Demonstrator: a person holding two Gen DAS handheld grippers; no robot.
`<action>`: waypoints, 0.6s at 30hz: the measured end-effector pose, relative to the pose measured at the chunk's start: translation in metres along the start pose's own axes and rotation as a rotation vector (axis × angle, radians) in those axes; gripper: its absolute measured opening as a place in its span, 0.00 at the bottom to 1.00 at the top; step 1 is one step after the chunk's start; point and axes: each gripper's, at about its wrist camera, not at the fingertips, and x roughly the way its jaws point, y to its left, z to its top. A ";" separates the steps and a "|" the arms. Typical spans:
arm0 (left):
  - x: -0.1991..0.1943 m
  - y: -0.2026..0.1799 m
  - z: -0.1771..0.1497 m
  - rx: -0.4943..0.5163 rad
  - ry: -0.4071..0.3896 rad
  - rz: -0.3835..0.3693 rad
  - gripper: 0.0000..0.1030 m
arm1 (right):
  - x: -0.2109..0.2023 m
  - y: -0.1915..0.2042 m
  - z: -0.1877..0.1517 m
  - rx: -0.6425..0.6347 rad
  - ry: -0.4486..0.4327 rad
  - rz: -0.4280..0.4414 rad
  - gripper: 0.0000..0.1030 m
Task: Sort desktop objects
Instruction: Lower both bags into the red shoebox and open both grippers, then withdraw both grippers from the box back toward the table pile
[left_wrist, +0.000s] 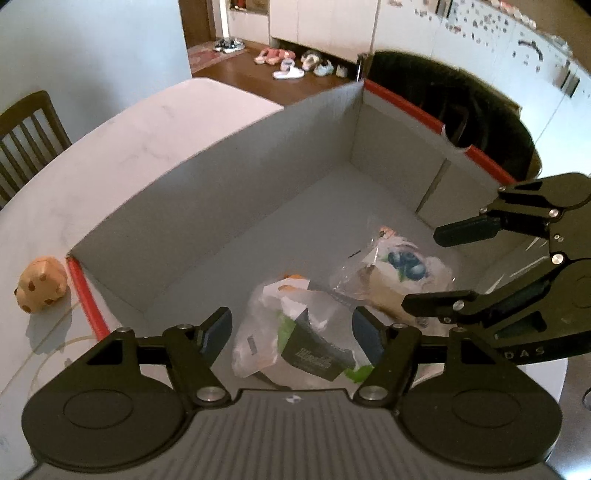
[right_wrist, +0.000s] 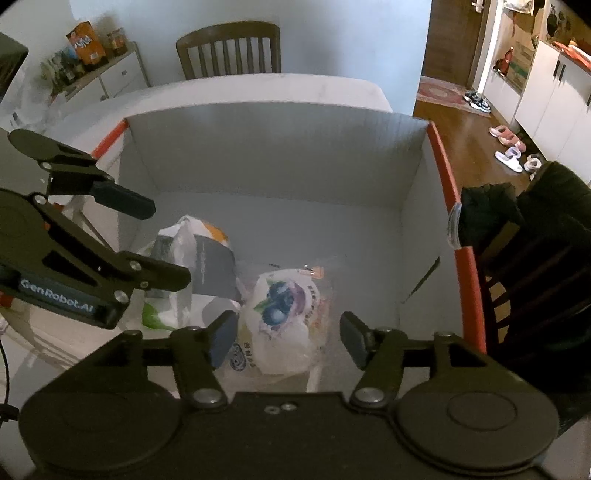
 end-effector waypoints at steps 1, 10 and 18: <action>-0.005 0.001 -0.001 -0.012 -0.013 -0.006 0.69 | -0.003 -0.001 0.001 -0.002 -0.010 0.000 0.63; -0.045 0.008 -0.008 -0.096 -0.123 -0.039 0.69 | -0.037 -0.006 0.005 0.029 -0.073 0.033 0.70; -0.077 -0.001 -0.021 -0.116 -0.218 -0.039 0.69 | -0.064 0.005 0.003 0.019 -0.133 0.057 0.75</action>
